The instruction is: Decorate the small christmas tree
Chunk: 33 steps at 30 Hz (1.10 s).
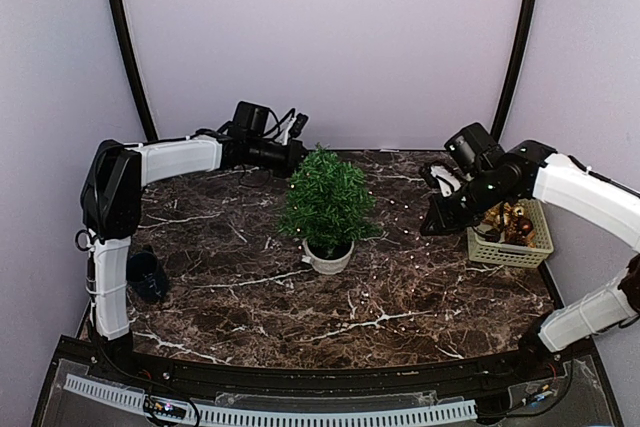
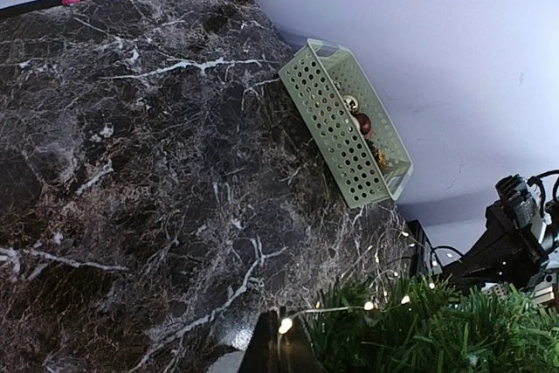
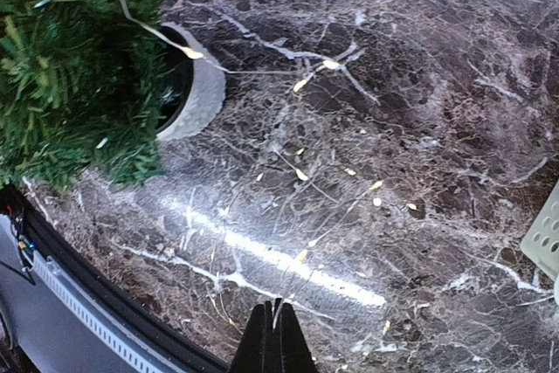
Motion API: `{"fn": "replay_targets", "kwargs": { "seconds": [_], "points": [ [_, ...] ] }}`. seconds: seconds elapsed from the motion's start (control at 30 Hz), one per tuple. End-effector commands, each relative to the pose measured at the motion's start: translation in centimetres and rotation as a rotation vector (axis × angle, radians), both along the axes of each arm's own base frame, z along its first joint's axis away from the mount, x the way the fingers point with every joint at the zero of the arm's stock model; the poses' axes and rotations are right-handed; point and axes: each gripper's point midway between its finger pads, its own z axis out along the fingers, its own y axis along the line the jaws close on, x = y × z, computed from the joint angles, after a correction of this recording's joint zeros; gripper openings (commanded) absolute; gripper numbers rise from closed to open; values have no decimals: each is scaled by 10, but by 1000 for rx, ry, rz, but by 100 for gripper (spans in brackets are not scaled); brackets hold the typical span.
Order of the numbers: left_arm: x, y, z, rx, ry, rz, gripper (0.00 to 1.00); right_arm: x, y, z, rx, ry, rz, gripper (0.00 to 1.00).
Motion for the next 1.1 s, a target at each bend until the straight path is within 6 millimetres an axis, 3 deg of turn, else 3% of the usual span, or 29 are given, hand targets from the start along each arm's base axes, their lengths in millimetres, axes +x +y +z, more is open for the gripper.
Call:
{"fn": "replay_targets", "kwargs": {
  "seconds": [0.0,0.27,0.4,0.57,0.8,1.07],
  "points": [
    [-9,0,11,3,-12,-71,0,-23,15,16,93,18,93,0],
    [-17,0,-1,54,20,-140,0,-64,31,26,161,90,249,0],
    [-18,-1,-2,48,25,-154,0,-71,35,25,168,101,273,0],
    [-20,-3,-2,30,32,-171,1,-43,40,18,161,44,149,0],
    [-25,0,20,41,-24,-195,22,-15,41,-3,128,34,4,0],
    [-26,18,50,57,-111,-161,45,-4,26,1,71,-13,-80,0]
  ]
}}
